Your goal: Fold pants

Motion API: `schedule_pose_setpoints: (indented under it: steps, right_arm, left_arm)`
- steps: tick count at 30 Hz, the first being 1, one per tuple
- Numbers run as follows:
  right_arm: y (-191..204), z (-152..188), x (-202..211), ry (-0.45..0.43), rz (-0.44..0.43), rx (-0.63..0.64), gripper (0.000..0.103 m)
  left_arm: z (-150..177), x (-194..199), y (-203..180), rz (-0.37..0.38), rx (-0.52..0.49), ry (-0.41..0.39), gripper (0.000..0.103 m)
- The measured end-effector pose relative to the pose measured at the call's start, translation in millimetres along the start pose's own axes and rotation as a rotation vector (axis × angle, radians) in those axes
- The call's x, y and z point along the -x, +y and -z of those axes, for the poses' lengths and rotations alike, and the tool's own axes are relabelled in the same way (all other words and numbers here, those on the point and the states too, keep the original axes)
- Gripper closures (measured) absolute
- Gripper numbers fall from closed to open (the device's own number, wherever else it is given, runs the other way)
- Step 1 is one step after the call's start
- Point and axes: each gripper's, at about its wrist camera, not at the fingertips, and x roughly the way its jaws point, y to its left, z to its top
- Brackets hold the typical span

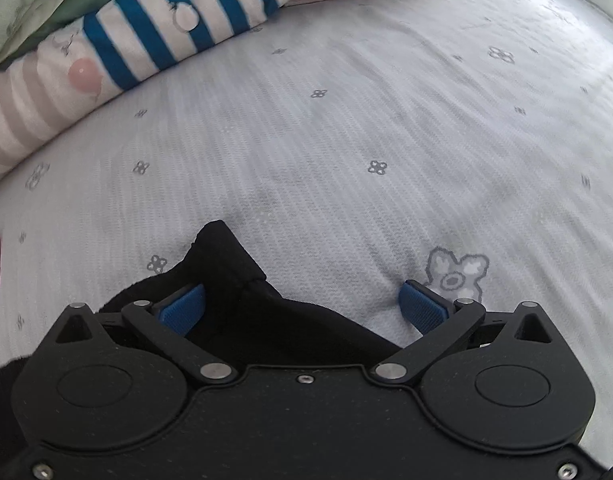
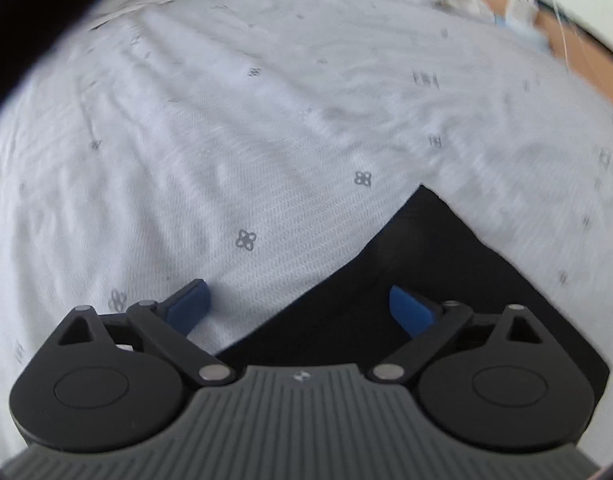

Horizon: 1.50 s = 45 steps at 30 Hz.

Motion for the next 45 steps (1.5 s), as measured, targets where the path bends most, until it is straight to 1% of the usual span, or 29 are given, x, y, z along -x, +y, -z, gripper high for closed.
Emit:
schedule_pose_setpoints:
  steps: [1,2,3,4,5,6,7,8,9,10,11,15,17,21,26,28,31,34,36,38,41,45]
  right_arm:
    - [-1,1,3,-0.003,-0.009,-0.013,0.017]
    - [-1,1,7,-0.004,-0.017,-0.021,0.029]
    - [-1,1,12,-0.007,-0.009,-0.027,0.038]
    - [-1,0,17,-0.015,0.033,-0.032,0.069]
    - [-3,1,21,-0.021,0.061,-0.04,0.095]
    - [-9,2,22,-0.014,0.044,-0.059,0.095]
    - [-15,3,22,0.002,0.032,-0.084,0.099]
    - [-23,5,22,0.013,0.02,-0.114,0.101]
    - [-30,7,23,0.017,0.008,-0.14,0.101]
    - [-35,9,25,0.02,0.004,-0.152,0.101]
    - [-38,11,27,0.021,0.004,-0.155,0.101]
    - [-52,14,39,0.017,0.001,-0.19,0.101]
    - [-61,14,48,0.01,-0.016,-0.21,0.102]
    - [-86,15,75,-0.024,-0.068,-0.226,0.102]
    - [-130,30,120,-0.08,-0.157,-0.229,0.102]
    - [-153,41,139,-0.098,-0.2,-0.237,0.102]
    - [-189,61,167,-0.12,-0.24,-0.246,0.102]
    - [-229,82,196,-0.148,-0.275,-0.25,0.102]
    - [-259,99,210,-0.146,-0.301,-0.269,0.102]
    - [-285,118,216,-0.132,-0.316,-0.285,0.101]
    - [-319,148,218,-0.094,-0.307,-0.316,0.101]
    - [-347,183,214,-0.051,-0.282,-0.344,0.101]
  left_arm:
    - [1,1,1,0.009,-0.005,-0.004,0.0]
    - [1,1,4,0.024,-0.003,-0.002,0.001]
    - [1,2,8,0.041,0.005,-0.001,0.006]
    - [2,5,11,0.051,0.007,-0.005,0.009]
    - [3,8,13,0.06,0.007,-0.014,0.017]
    - [5,11,17,0.068,0.005,-0.026,0.026]
    - [6,15,21,0.069,-0.002,-0.033,0.031]
    - [8,18,26,0.071,-0.01,-0.039,0.043]
    - [8,21,31,0.068,-0.009,-0.043,0.059]
    - [9,24,38,0.07,-0.003,-0.045,0.065]
    - [9,26,46,0.084,0.006,-0.042,0.075]
    - [7,32,72,0.192,0.047,-0.012,0.09]
    - [8,36,82,0.227,0.071,-0.007,0.092]
    - [8,52,102,0.295,0.085,-0.017,0.095]
    - [14,81,136,0.387,0.073,-0.047,0.096]
    - [21,96,158,0.436,0.07,-0.064,0.096]
    - [34,119,198,0.507,0.07,-0.084,0.096]
    - [49,138,244,0.55,0.071,-0.118,0.096]
    - [60,145,276,0.578,0.078,-0.119,0.096]
    - [76,144,304,0.591,0.073,-0.094,0.096]
    - [103,132,339,0.573,0.068,-0.046,0.096]
    - [127,117,377,0.578,0.087,-0.004,0.096]
